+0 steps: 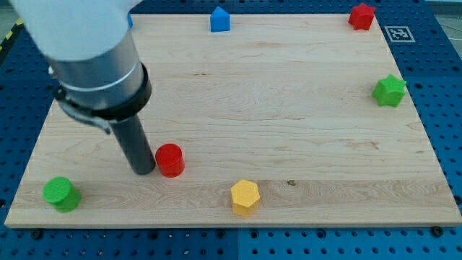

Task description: Move the red circle to the bottom right corner

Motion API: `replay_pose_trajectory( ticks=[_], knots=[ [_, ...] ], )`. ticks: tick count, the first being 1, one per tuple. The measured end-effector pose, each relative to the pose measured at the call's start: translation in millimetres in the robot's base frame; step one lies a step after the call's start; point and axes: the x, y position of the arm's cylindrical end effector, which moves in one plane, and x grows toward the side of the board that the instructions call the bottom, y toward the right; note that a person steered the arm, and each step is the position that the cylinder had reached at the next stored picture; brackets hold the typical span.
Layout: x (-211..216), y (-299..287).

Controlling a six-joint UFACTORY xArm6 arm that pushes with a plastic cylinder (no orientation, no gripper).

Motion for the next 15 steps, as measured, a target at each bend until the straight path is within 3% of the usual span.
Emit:
replay_pose_trajectory(
  ticks=[3,5,8,11,15],
  knots=[
    [4.3,133.3],
    [7.5,112.5],
    [25.5,143.9],
    [28.2,225.9],
    [37.0,223.4]
  ],
)
